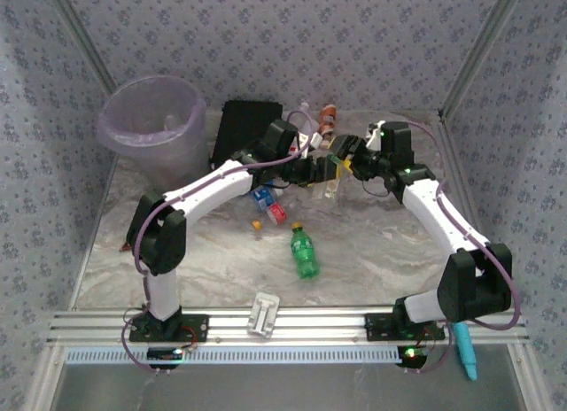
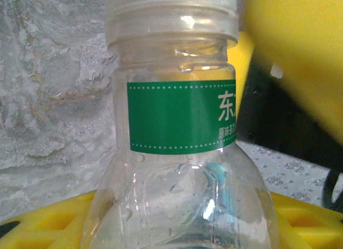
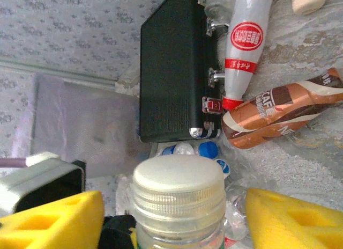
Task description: Put the plastic bottles in the bin
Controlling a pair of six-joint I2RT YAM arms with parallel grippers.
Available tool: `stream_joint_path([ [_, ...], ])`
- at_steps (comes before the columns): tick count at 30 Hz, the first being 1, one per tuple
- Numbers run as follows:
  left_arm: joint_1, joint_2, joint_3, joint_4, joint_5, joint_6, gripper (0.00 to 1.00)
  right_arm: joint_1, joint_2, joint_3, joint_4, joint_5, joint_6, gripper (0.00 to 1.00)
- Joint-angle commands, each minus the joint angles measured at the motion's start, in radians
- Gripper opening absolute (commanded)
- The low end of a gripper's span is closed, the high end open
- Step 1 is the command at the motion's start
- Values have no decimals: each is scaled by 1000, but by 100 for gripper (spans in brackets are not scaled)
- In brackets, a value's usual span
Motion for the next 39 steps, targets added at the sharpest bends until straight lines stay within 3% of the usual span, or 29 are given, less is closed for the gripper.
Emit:
stream_joint_path([
  [1,9,9,44,-35,-13,29,59,-49,-27,62,-102,-19,-43,77],
  [6,21,4,77,-92,-35,61,51,-152,-94,71,-189,-22,-85,80],
  [10,66,-7,179,-233,-71,153,38,-240,-148,57,-275,-21,-142,81],
  [13,117,-3,321,-400,-112,256,28,-284,-178,19,-319,-25,-172,82],
  [20,291,-9,594,-602,-180,355,1,-307,-220,-100,-326,-19,-183,82],
  [25,431,-41,675,-616,-213,356,0,-310,-222,-120,-337,-11,-195,82],
  [32,648,-155,546,-444,-214,257,0,-310,-221,-126,-364,-8,-224,82],
  [39,837,-153,549,-452,-309,140,0,-311,-225,-114,-447,-14,-290,82],
])
